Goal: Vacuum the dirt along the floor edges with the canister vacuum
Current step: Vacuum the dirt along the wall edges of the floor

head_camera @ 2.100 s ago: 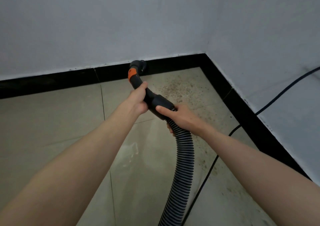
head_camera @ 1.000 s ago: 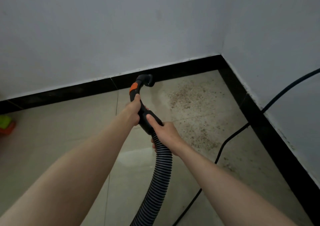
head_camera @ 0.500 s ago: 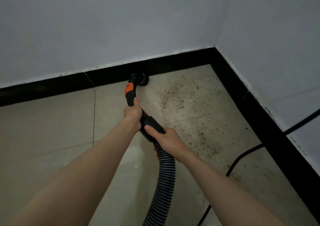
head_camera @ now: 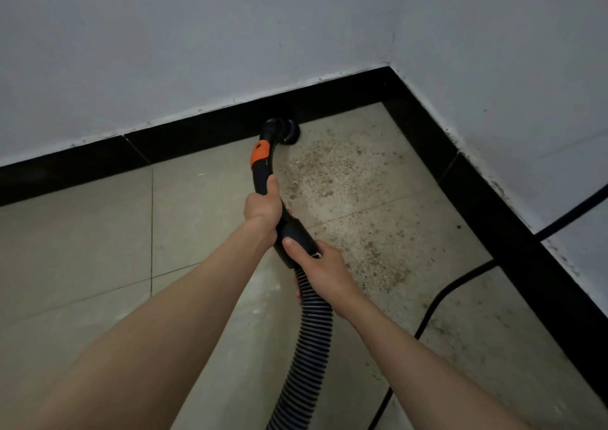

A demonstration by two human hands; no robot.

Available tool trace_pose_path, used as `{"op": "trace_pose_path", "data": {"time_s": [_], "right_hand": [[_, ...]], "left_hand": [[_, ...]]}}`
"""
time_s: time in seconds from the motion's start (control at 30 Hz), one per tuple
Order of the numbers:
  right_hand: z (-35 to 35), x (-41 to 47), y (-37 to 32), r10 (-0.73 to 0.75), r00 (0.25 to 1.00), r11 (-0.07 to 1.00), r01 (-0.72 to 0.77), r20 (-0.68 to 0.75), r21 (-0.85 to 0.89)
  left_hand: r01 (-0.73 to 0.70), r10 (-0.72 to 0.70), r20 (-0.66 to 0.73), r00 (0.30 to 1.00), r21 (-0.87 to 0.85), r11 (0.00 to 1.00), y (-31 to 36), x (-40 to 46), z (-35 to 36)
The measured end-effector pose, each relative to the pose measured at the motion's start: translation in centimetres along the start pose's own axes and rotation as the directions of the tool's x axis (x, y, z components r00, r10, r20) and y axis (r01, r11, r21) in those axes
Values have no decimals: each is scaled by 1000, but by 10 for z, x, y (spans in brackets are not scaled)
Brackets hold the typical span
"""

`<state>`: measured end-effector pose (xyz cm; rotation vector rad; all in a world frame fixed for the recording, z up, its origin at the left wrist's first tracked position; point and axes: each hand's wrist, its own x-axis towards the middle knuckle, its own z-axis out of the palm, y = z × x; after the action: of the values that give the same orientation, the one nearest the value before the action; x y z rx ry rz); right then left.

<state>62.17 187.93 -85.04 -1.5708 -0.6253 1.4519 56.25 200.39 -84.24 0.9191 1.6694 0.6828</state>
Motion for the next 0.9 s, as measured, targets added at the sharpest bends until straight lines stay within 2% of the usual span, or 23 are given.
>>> {"op": "trace_pose_path", "data": {"time_s": [0.4, 0.9], "right_hand": [[-20, 4, -6, -20, 996, 994, 29, -87, 103], [-55, 26, -24, 2, 976, 981, 41, -218, 192]], "left_hand": [[-51, 43, 81, 996, 93, 994, 17, -2, 31], [-113, 84, 205, 975, 132, 985, 49, 6, 89]]}}
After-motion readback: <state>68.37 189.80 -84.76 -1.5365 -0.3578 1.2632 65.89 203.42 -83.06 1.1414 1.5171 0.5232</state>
